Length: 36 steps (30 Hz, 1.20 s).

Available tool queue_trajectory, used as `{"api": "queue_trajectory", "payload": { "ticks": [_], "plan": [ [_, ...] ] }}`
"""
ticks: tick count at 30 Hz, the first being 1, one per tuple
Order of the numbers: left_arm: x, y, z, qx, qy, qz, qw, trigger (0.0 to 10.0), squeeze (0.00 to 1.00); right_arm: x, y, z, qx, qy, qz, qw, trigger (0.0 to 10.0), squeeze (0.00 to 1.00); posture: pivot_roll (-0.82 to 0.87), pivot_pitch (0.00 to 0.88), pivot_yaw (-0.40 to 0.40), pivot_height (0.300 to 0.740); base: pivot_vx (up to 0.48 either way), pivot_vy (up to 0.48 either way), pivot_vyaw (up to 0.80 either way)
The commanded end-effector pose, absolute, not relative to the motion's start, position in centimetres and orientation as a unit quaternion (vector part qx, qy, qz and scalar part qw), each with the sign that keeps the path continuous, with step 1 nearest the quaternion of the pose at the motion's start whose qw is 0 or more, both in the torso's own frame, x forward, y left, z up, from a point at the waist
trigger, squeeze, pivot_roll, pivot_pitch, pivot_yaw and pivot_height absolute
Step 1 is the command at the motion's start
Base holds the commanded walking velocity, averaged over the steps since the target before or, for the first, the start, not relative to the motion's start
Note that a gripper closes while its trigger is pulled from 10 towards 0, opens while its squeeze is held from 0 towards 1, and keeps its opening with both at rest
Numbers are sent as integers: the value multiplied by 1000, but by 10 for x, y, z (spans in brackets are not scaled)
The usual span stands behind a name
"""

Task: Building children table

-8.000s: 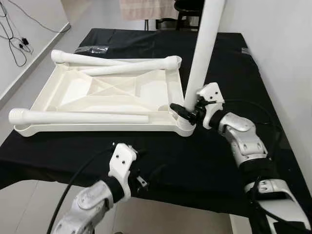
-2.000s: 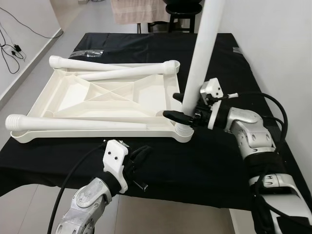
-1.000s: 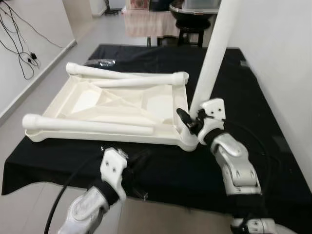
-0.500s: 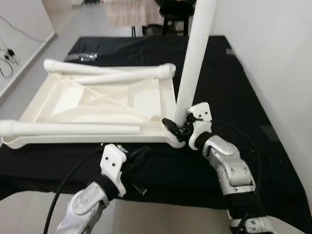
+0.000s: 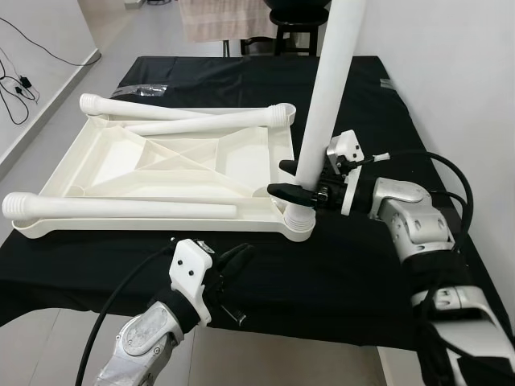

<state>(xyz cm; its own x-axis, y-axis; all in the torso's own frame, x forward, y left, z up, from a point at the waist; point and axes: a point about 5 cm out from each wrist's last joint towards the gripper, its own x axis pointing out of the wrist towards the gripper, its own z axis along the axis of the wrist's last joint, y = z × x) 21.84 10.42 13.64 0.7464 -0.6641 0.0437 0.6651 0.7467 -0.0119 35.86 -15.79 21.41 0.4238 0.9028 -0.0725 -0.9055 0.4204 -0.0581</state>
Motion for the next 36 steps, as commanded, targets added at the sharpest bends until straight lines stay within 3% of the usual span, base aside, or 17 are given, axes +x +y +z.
{"api": "queue_trajectory", "payload": {
  "ticks": [1,11,13,16,17,19,20,21,22,23,26,32,33,34,36],
  "plan": [
    [217,103,134,-14,-14,-352,936,10000,0,360,-152,216,-33,17,568,822,0,0,32,118,-20,740,0,0,0],
    [216,103,134,-16,-15,-350,936,10000,0,362,-161,209,-38,17,565,824,0,0,29,123,-21,740,0,0,0],
    [217,104,135,-16,-15,-351,936,10000,0,361,-166,192,-62,36,506,859,0,0,16,133,-13,740,0,0,0],
    [217,104,135,-16,-14,-351,936,10000,0,358,-166,183,-77,47,470,878,0,0,15,133,-14,740,0,0,0],
    [217,105,135,-16,-14,-351,936,10000,0,353,-162,168,-85,72,416,902,0,0,15,133,-13,740,0,0,0],
    [217,105,135,-16,-14,-351,936,10000,0,353,-162,168,-85,72,416,902,0,0,15,133,-13,740,0,0,0],
    [217,106,135,-15,-14,-351,936,10000,0,346,-152,152,-72,91,314,942,0,0,10,140,-5,740,0,0,0],
    [218,107,136,-14,-13,-351,936,10000,0,329,-134,138,-43,102,246,963,0,0,10,140,-5,740,0,0,0],
    [218,107,136,-14,-13,-351,936,10000,0,329,-134,138,-43,102,246,963,0,0,10,140,-5,740,0,0,0],
    [219,108,136,-12,-13,-350,937,10000,0,313,-118,131,-22,109,210,971,0,0,9,140,7,740,0,0,0],
    [220,108,135,-11,-12,-350,937,10000,0,304,-101,130,-38,100,225,968,0,0,-3,134,10,740,0,0,0],
    [221,108,136,-16,-15,-342,940,10000,0,322,-104,140,-36,90,235,967,0,0,11,141,-8,740,0,0,0],
    [221,109,136,-16,-16,-337,941,10000,0,326,-106,144,-34,82,235,968,10000,0,13,141,-8,740,0,0,0],
    [222,109,137,-16,-16,-336,942,10000,0,332,-110,150,-22,69,245,967,10000,816,14,140,-9,740,0,0,0],
    [222,108,137,-16,-17,-336,942,10000,0,336,-112,156,-14,60,251,966,10000,816,14,140,-9,740,0,0,0]
  ]
}}
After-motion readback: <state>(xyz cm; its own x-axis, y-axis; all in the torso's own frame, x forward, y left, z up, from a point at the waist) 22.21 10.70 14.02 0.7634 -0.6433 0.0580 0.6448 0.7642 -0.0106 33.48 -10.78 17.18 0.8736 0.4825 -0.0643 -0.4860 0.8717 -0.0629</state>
